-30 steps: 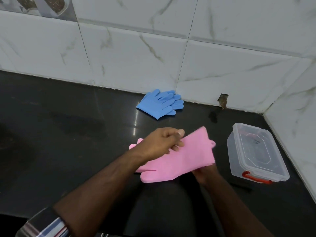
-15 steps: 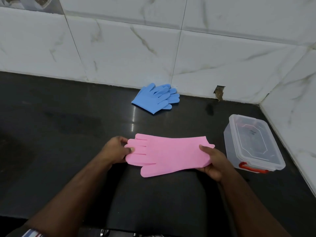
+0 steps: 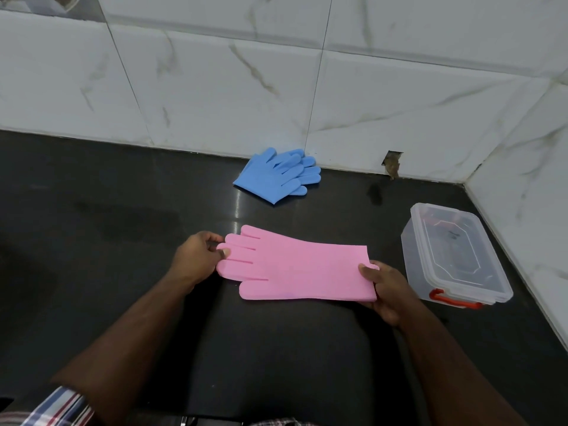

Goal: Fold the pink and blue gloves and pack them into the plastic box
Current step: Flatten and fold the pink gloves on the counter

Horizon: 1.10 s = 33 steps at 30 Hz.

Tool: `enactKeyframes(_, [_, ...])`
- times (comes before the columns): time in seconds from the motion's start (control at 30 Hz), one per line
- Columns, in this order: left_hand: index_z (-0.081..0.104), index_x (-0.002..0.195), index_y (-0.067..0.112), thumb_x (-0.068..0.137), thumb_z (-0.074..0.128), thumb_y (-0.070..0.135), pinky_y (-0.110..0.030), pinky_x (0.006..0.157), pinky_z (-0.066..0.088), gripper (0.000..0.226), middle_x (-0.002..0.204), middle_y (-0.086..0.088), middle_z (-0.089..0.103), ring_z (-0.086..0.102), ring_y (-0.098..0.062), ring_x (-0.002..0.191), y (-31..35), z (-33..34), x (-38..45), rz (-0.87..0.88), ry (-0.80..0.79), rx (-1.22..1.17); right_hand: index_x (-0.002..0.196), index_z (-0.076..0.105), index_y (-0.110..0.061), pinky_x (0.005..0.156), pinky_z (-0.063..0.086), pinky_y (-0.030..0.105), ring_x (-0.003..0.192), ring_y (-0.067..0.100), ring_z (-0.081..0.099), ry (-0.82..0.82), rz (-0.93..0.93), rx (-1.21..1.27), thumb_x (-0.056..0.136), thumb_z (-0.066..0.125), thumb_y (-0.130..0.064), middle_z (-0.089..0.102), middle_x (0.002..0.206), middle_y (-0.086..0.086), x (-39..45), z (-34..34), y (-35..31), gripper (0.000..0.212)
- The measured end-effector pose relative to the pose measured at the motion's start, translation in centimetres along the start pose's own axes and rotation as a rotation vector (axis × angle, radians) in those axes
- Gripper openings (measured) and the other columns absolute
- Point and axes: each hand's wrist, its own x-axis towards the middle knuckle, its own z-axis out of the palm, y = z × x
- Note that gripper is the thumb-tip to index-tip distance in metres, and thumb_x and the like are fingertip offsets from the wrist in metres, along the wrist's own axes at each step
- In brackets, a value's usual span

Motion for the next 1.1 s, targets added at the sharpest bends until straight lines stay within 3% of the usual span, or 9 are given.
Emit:
enactKeyframes(0.07, [0.065, 0.122, 0.019, 0.091, 0.070, 0.022, -0.039, 0.096, 0.051, 0.032, 0.118, -0.004, 0.066, 0.063, -0.022, 0.106, 0.3, 0.4, -0.7, 0.107, 0.103, 0.109, 0.126, 0.055, -0.010, 0.067, 0.060, 0.040, 0.100, 0.030, 0.066, -0.051, 0.001, -0.019, 0.097, 0.056, -0.004, 0.067, 0.117, 0.013, 0.1, -0.4, -0.1, 0.029])
enactKeyframes(0.17, [0.061, 0.129, 0.028, 0.094, 0.062, 0.027, -0.045, 0.103, 0.042, 0.035, 0.134, 0.000, 0.057, 0.052, -0.024, 0.124, 1.4, 1.5, -3.1, 0.378, 0.190, 0.379, 0.132, 0.054, -0.013, 0.078, 0.060, 0.045, 0.111, 0.034, 0.065, -0.170, 0.038, -0.018, 0.089, 0.060, 0.008, 0.065, 0.125, 0.013, 0.4, -1.4, -0.2, 0.048])
enactKeyframes(0.23, [0.057, 0.134, 0.035, 0.095, 0.057, 0.038, -0.046, 0.109, 0.031, 0.039, 0.141, 0.009, 0.053, 0.045, -0.018, 0.134, 2.4, 2.7, -4.5, 0.553, 0.120, 0.530, 0.133, 0.052, -0.019, 0.085, 0.059, 0.050, 0.115, 0.035, 0.063, -0.217, 0.062, -0.053, 0.084, 0.062, 0.014, 0.064, 0.128, 0.011, 0.4, -1.8, -0.5, 0.059])
enactKeyframes(0.33, [0.045, 0.146, 0.037, 0.096, 0.042, 0.057, -0.051, 0.120, 0.011, 0.053, 0.159, 0.009, 0.037, 0.026, -0.017, 0.149, 3.6, 4.9, -5.1, 0.687, -0.071, 0.672, 0.132, 0.051, -0.026, 0.088, 0.057, 0.050, 0.118, 0.032, 0.061, -0.257, 0.045, -0.140, 0.081, 0.061, 0.020, 0.065, 0.127, 0.008, 0.2, -1.8, -0.7, 0.069])
enactKeyframes(0.47, [0.016, 0.158, 0.038, 0.091, 0.030, 0.076, -0.060, 0.121, -0.009, 0.078, 0.169, 0.008, 0.004, -0.005, -0.024, 0.156, 4.4, 6.2, -4.1, 0.654, -0.273, 0.852, 0.119, 0.056, -0.031, 0.085, 0.059, 0.044, 0.117, 0.028, 0.060, -0.287, 0.034, -0.165, 0.081, 0.060, 0.023, 0.066, 0.122, 0.005, -0.2, -1.8, -1.0, 0.067])
enactKeyframes(0.63, [-0.004, 0.158, 0.039, 0.085, 0.025, 0.083, -0.063, 0.118, -0.014, 0.090, 0.168, 0.007, -0.011, -0.017, -0.023, 0.154, 4.0, 6.6, -3.1, 0.598, -0.356, 0.963, 0.131, 0.051, -0.026, 0.085, 0.059, 0.048, 0.115, 0.032, 0.062, -0.278, 0.034, -0.186, 0.078, 0.065, 0.020, 0.064, 0.125, 0.008, 0.0, -1.8, -1.1, 0.072])
enactKeyframes(0.87, [0.000, 0.158, 0.042, 0.075, 0.041, 0.088, -0.070, 0.115, -0.011, 0.104, 0.169, 0.006, -0.003, -0.004, -0.027, 0.155, 5.4, 6.0, -2.4, 0.601, -0.396, 1.029, 0.130, 0.046, -0.027, 0.077, 0.061, 0.042, 0.108, 0.029, 0.062, -0.242, -0.012, -0.368, 0.078, 0.072, 0.013, 0.060, 0.121, 0.004, -0.3, -1.2, -2.3, 0.071])
enactKeyframes(1.1, [-0.001, 0.158, 0.039, 0.067, 0.064, 0.081, -0.076, 0.112, -0.002, 0.119, 0.168, 0.002, 0.004, 0.006, -0.033, 0.152, 7.8, 5.9, -1.8, 0.552, -0.467, 1.113, 0.138, 0.041, -0.026, 0.086, 0.059, 0.046, 0.111, 0.026, 0.061, -0.287, -0.148, -0.528, 0.074, 0.080, 0.004, 0.062, 0.125, 0.003, -1.3, -0.9, -3.8, 0.081])
